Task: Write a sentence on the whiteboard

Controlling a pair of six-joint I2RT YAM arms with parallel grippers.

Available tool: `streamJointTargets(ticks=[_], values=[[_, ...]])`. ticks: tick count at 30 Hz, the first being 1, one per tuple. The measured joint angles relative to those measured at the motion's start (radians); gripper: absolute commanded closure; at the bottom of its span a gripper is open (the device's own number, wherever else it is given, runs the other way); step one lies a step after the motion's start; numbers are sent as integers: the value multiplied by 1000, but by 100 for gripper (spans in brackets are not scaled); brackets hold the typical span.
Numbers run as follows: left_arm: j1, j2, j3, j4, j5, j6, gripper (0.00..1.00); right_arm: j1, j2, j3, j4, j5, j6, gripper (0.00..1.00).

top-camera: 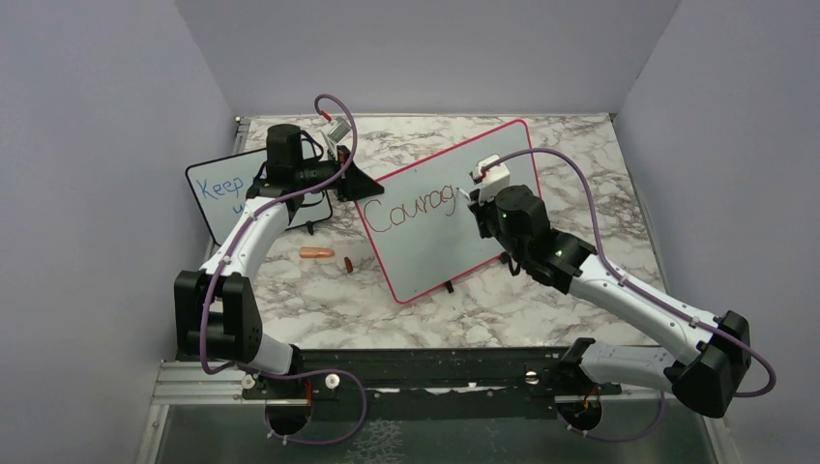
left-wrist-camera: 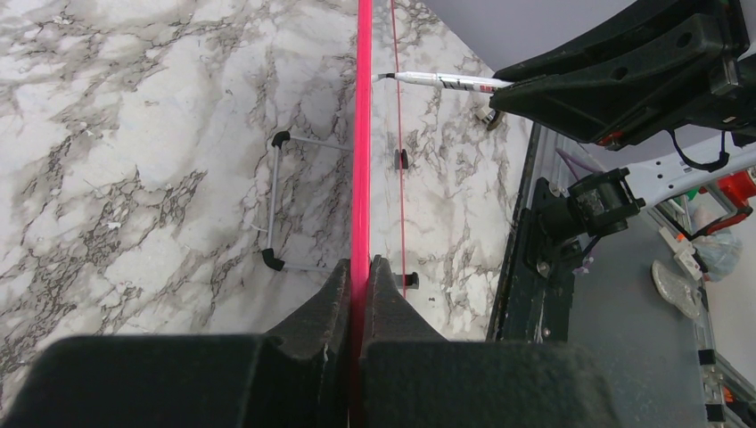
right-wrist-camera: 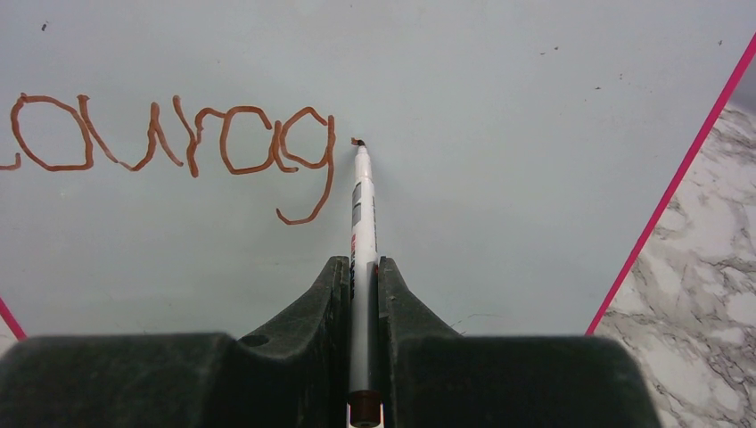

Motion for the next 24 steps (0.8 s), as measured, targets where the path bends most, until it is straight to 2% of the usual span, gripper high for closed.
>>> streamJointTargets(ticks=[24], values=[[0,0,0,0,0,0,100,-18,-1,0,26,26,-13,99]])
